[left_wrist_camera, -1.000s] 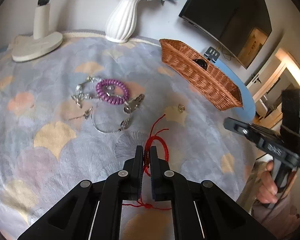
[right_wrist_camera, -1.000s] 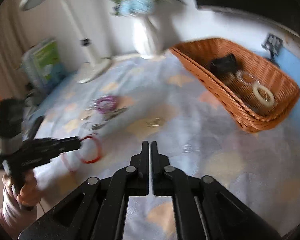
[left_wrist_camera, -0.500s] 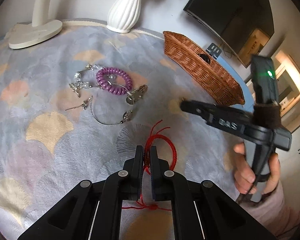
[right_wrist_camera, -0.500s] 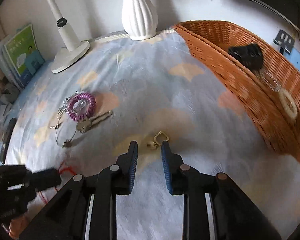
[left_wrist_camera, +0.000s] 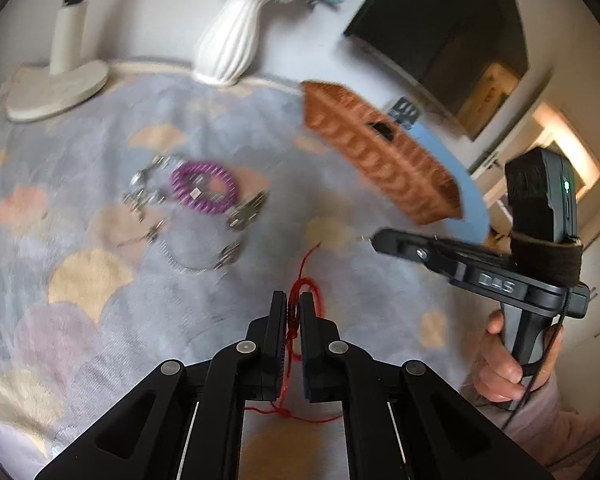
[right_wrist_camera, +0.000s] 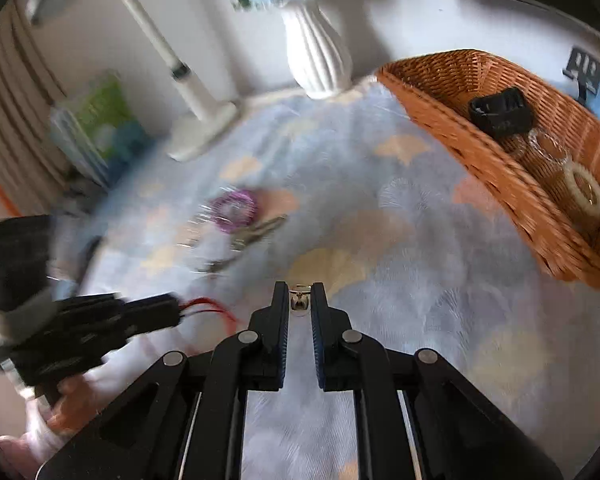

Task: Organize jewelry
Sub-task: 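Lift the red bracelet with the left tool while the right tool grasps the gold charm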

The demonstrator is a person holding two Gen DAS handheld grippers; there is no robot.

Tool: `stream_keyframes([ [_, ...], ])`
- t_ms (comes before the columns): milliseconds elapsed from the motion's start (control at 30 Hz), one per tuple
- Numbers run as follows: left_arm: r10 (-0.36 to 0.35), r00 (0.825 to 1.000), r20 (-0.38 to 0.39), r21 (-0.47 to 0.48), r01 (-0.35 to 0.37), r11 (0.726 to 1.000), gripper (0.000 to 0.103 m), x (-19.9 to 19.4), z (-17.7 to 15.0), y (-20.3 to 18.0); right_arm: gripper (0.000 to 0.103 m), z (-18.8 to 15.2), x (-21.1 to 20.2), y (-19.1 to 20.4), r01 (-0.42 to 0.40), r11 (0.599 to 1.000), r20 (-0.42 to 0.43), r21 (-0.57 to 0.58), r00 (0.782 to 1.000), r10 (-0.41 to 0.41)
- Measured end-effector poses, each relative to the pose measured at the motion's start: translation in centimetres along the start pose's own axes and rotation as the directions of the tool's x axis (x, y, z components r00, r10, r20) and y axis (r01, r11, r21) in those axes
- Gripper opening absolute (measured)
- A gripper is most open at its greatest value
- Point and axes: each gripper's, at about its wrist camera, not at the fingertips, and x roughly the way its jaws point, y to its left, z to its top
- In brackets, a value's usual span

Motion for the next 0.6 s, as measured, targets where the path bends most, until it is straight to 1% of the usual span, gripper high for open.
stream_keyframes([
  [200, -0.039, 0.998, 0.042, 0.095, 0.035, 0.995, 0.006, -1.4, 2.7, -4.2, 0.013, 0.9, -5.5, -2.5, -0.054, 0.994, 0.085, 0.097, 0.995, 0.045],
  [267, -0.024, 0.998, 0.054, 0.135, 0.016, 0.991, 0.006, -1.6, 3.8, -5.6, 0.013, 1.2, -7.2, -3.5, -0.056, 0.991, 0.118, 0.118, 0.992, 0.042],
  [333, 0.026, 0.998, 0.062, 0.161, -0.035, 0.986, 0.006, -1.8, 4.7, -6.3, 0.013, 1.4, -8.3, -4.4, -0.049, 0.991, 0.136, 0.122, 0.990, 0.032],
  [400, 0.062, 0.996, 0.057, 0.144, -0.069, 0.987, 0.007, -2.3, 4.9, -5.6, 0.013, 1.4, -9.2, -5.2, -0.056, 0.990, 0.150, 0.127, 0.988, 0.037],
  [467, 0.073, 0.997, 0.006, 0.095, -0.074, 0.993, 0.016, -2.4, 4.4, -3.6, 0.013, 1.2, -9.4, -5.7, -0.057, 0.990, 0.154, 0.128, 0.987, 0.037],
  [500, 0.081, 0.996, -0.025, 0.064, -0.079, 0.995, 0.022, -2.2, 3.6, -2.5, 0.013, 1.1, -9.3, -5.9, -0.056, 0.990, 0.151, 0.127, 0.988, 0.036],
  [533, 0.088, 0.995, -0.041, 0.048, -0.086, 0.995, 0.026, -2.0, 3.0, -1.8, 0.013, 0.9, -8.8, -6.1, -0.066, 0.989, 0.142, 0.133, 0.989, 0.047],
  [600, 0.112, 0.990, -0.089, 0.022, -0.110, 0.994, 0.028, -1.0, 1.7, -0.7, 0.013, 0.6, -8.0, -6.4, -0.097, 0.984, 0.125, 0.146, 0.989, 0.079],
])
